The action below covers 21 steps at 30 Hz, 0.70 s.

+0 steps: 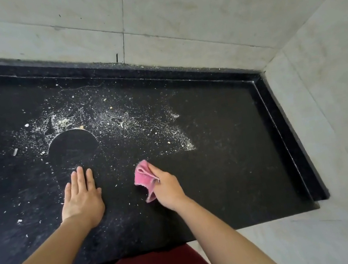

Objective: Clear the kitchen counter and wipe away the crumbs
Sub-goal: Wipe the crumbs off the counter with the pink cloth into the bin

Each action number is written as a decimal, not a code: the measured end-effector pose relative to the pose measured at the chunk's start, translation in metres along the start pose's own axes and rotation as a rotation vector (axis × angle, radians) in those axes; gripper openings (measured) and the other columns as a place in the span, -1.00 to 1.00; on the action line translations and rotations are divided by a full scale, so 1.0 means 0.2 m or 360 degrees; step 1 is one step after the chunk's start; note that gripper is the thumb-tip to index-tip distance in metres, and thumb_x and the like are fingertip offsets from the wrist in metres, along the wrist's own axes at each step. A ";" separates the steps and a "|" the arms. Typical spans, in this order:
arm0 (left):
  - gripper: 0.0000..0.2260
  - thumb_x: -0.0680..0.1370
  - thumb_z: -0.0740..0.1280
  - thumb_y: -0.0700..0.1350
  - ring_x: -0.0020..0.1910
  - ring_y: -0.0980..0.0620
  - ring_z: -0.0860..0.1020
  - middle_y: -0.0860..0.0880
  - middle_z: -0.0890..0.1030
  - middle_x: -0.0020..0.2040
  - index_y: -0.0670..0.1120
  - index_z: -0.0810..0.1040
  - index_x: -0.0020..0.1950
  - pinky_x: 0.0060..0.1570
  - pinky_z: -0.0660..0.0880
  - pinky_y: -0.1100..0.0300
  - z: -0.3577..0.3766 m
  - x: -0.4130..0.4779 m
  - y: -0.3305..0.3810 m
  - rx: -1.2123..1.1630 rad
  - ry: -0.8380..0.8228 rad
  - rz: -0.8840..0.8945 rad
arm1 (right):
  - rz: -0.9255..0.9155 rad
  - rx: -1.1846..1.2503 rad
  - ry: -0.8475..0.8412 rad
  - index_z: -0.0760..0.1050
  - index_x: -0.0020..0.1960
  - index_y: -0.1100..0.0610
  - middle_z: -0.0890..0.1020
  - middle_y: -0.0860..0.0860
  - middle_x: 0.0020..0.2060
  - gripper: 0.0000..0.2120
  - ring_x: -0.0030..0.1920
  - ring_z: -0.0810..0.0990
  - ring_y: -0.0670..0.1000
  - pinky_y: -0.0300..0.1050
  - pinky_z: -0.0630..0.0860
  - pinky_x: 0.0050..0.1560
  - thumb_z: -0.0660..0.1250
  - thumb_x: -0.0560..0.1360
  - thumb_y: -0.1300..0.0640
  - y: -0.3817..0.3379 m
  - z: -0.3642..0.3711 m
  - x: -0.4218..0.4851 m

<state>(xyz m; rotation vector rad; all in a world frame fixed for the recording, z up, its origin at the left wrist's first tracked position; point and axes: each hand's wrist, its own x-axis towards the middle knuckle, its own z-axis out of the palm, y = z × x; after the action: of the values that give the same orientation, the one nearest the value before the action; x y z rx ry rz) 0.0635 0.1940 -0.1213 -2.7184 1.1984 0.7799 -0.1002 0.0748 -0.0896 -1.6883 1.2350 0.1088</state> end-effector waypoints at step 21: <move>-0.49 0.64 -0.17 -0.03 0.50 -0.07 -0.31 -0.13 -0.34 0.51 -0.16 -0.35 0.49 0.49 -0.21 0.05 0.01 0.01 0.02 0.0031 -0.0014 -0.0074 | 0.0107 -0.0400 0.0276 0.09 0.49 -0.21 0.53 0.14 0.12 -0.35 -0.01 0.63 0.20 0.10 0.53 0.12 0.14 0.52 0.26 -0.09 -0.22 0.35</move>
<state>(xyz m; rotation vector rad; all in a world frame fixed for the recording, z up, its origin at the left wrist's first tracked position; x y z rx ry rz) 0.0607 0.1903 -0.1238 -2.7138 1.1304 0.7693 -0.0725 -0.0059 -0.0963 -1.9043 1.4565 0.1669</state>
